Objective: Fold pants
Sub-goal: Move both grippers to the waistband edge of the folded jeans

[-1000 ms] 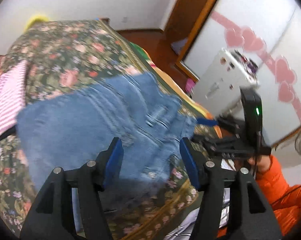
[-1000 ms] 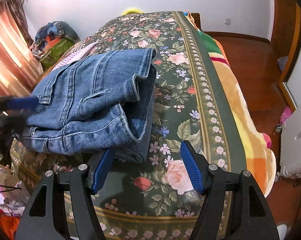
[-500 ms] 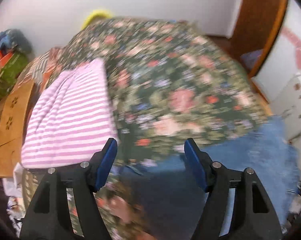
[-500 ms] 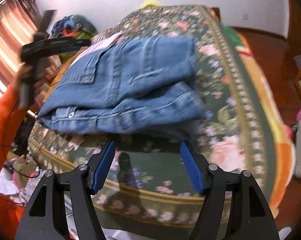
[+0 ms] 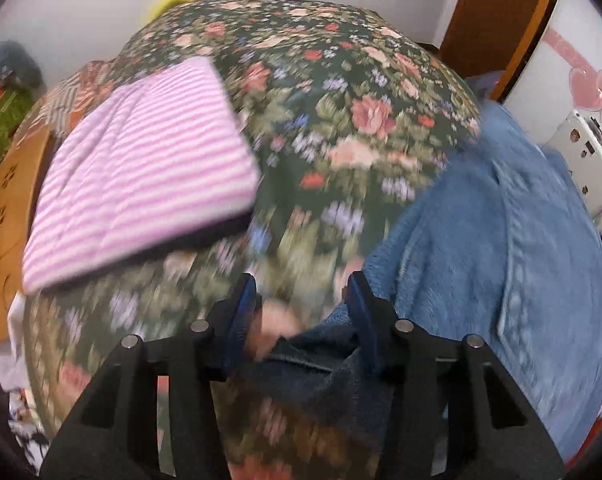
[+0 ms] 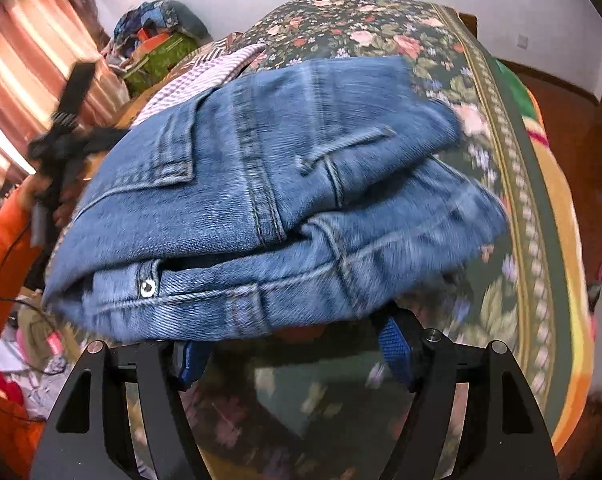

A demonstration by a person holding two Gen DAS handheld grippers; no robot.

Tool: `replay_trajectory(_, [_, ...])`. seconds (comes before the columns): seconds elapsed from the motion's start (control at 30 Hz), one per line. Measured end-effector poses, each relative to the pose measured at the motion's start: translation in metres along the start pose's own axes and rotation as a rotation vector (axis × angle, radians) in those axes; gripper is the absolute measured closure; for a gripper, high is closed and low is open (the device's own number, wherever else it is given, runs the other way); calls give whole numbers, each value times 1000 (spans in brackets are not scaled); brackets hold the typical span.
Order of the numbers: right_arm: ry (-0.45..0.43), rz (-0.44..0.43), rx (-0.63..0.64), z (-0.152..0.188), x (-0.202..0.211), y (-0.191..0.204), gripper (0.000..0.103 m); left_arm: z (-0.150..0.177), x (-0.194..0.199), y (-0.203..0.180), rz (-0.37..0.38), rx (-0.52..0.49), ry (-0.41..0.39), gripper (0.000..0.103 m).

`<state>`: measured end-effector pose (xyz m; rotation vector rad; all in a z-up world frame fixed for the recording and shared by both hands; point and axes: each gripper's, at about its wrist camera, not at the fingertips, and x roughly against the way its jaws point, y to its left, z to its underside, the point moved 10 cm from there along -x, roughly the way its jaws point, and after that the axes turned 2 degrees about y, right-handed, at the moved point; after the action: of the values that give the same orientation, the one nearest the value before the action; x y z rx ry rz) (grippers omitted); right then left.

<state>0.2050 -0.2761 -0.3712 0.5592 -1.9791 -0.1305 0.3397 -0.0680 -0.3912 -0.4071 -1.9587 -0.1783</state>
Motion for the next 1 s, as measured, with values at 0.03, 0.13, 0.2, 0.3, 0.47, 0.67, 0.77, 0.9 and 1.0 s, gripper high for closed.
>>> replay_trajectory(0.03, [-3,11,8,-5,-1,-2,34,11,6,3,9,19,2,55])
replay_trajectory(0.13, [-26,9,-6,-21,-6,-10,34,45,27,4,32,61,-3,55])
replay_trajectory(0.2, [-40,-8,-38,-26,-8,-15,34,62,39,-2,29,58,-10,55])
replay_trajectory(0.3, [-61,11,-51,-27,-7,-21,34,80,56,-24,34,16,-27,56])
replay_trajectory(0.47, [-70,83,-67,-17,7,-34,34,90,71,-53,31,-33,-50,56])
replay_trajectory(0.67, [-117,128,-54,-22,42,-39,34,73,82,-42,-5,7,-69,55])
replay_trajectory(0.77, [-160,137,-6,-40,57,-28,34,50,95,-27,-11,68,-120,54])
replay_trajectory(0.9, [-196,106,42,-66,59,-10,34,12,107,-12,-17,131,-191,52])
replay_trajectory(1.0, [-213,97,96,-87,51,5,33,-11,107,-11,-5,148,-217,52])
